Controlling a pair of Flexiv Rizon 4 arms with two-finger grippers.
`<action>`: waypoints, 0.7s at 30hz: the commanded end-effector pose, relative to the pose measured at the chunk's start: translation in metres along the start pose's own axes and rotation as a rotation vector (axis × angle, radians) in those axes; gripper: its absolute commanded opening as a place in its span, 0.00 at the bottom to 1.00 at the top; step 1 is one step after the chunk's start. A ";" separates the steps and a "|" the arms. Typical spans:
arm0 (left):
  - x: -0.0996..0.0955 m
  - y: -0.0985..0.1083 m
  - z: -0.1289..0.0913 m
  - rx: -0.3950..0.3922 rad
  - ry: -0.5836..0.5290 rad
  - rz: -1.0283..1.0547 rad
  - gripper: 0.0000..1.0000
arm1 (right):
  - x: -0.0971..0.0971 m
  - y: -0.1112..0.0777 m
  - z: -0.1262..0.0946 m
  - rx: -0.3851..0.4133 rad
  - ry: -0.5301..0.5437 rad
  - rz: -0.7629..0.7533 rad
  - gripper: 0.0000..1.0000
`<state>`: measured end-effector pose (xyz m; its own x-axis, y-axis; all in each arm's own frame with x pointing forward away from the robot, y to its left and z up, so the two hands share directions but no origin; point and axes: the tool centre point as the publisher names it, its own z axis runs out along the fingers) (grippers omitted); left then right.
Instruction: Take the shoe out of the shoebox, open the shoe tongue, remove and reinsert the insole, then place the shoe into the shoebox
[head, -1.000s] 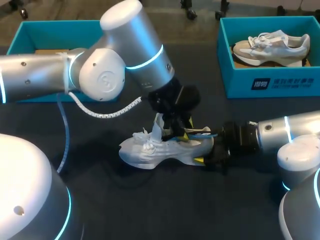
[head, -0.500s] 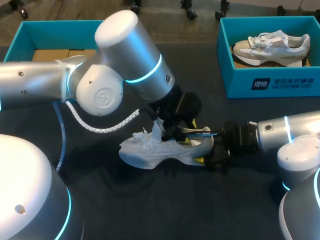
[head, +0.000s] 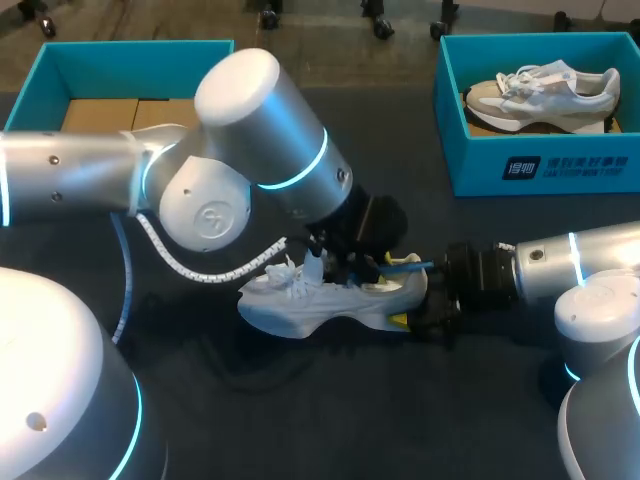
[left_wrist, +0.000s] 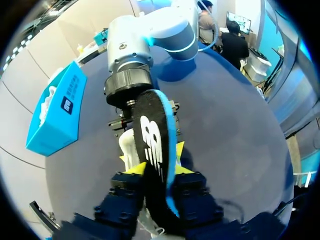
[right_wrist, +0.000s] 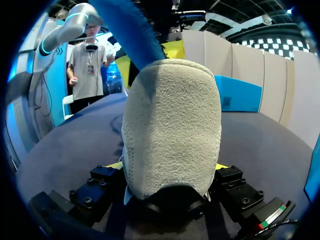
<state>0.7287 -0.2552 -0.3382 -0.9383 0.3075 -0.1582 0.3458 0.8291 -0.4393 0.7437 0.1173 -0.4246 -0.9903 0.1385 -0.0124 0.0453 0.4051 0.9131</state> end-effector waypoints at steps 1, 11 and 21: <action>-0.001 0.002 0.003 0.008 0.000 -0.001 0.00 | -0.001 -0.002 0.003 0.003 -0.002 0.000 0.00; 0.004 -0.012 -0.027 0.091 0.075 -0.005 0.00 | -0.001 -0.002 0.003 0.003 -0.002 0.000 0.00; 0.002 -0.044 -0.072 0.170 0.112 -0.016 0.00 | -0.001 -0.002 0.003 0.003 -0.002 0.000 0.00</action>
<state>0.7135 -0.2661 -0.2722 -0.9351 0.3504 -0.0531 0.3128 0.7456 -0.5884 0.7437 0.1173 -0.4246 -0.9903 0.1385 -0.0123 0.0453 0.4051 0.9131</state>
